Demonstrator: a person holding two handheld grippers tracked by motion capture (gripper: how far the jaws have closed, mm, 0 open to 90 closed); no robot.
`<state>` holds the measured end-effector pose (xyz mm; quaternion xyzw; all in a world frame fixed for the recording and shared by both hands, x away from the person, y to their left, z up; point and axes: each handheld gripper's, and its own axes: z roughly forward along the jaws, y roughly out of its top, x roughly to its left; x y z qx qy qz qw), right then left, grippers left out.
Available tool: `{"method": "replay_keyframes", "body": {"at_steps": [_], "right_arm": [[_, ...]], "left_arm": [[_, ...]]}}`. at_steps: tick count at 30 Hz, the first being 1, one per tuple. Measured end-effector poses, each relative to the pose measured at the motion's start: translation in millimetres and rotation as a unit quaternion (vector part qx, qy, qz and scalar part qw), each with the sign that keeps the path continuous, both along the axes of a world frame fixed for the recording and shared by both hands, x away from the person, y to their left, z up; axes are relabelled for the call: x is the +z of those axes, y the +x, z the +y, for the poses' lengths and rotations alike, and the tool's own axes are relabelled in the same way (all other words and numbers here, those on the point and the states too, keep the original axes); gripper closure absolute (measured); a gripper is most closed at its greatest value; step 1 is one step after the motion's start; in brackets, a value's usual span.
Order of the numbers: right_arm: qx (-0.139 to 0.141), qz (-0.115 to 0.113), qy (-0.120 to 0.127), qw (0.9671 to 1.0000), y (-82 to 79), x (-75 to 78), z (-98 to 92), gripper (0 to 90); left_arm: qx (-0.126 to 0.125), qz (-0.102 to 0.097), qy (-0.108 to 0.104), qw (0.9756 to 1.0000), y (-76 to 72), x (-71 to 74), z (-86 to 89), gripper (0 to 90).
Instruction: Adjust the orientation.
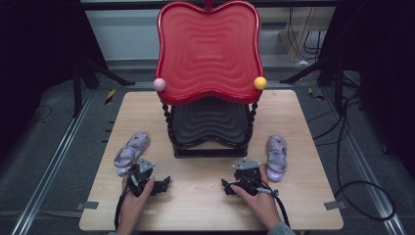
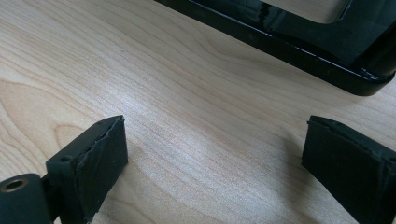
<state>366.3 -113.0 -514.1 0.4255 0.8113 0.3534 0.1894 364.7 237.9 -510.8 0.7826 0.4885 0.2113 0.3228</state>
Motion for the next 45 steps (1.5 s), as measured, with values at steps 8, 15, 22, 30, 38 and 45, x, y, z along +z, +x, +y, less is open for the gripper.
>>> {"method": "replay_keyframes", "body": {"at_steps": [8, 15, 22, 30, 38, 45], "right_arm": [[0.0, 0.0, 0.0, 1.0, 0.0, 0.0, 0.1, 7.0], [0.0, 0.0, 0.001, 1.0, -0.2, 0.0, 0.1, 7.0], [0.0, 0.0, 0.001, 1.0, -0.2, 0.0, 0.1, 7.0], [0.0, 0.0, 0.001, 1.0, -0.2, 0.0, 0.0, 7.0], [0.001, 0.0, 0.001, 1.0, -0.2, -0.1, -0.1, 7.1], [0.001, 0.0, 0.001, 1.0, -0.2, -0.1, -0.3, 7.1]], "left_arm": [[-0.014, 0.012, 0.02, 0.9996, 4.0, 19.7, -0.5, 3.8], [-0.026, 0.013, 0.056, 0.998, 16.4, 67.3, 11.9, 4.2], [-0.011, 0.018, 0.074, 0.997, 28.8, 107.4, 36.3, 5.7], [0.0, 0.047, 0.1, 0.9939, 40.2, 125.2, 58.8, 9.7], [0.014, 0.069, 0.116, 0.9908, 52.0, 131.0, 80.5, 18.7], [0.022, 0.099, 0.117, 0.9879, 61.5, 133.2, 97.9, 28.7]]}}
